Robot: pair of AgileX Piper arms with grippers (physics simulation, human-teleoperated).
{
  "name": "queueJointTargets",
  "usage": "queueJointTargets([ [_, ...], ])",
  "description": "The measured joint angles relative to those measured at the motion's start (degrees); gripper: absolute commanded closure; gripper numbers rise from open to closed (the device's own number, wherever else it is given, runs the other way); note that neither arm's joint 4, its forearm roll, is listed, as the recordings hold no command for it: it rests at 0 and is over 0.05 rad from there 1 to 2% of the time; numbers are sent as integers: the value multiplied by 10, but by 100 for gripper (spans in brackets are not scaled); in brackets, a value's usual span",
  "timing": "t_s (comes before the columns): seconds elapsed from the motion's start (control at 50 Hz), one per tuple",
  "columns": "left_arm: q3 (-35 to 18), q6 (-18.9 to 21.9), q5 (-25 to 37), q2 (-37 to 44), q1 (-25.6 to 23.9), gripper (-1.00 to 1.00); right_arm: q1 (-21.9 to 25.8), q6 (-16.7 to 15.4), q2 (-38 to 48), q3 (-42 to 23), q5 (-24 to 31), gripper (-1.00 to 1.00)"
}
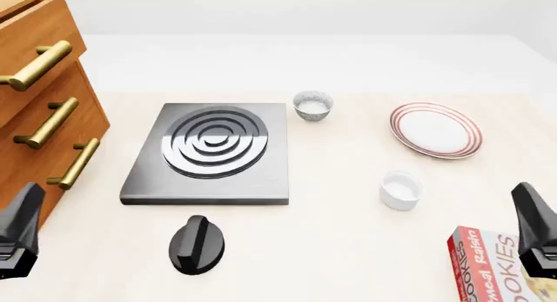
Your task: Pick the akita bowl next to the cookies box and place it on the plate.
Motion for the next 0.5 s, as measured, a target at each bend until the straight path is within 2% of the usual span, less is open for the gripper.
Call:
queueJointTargets([
  [0.3, 0, 0, 0, 0, 0, -100, 3, -4, 56, -4, -33, -100],
  [0.5, 0, 0, 0, 0, 0, -100, -6, -16, 74, -57, 26, -100],
])
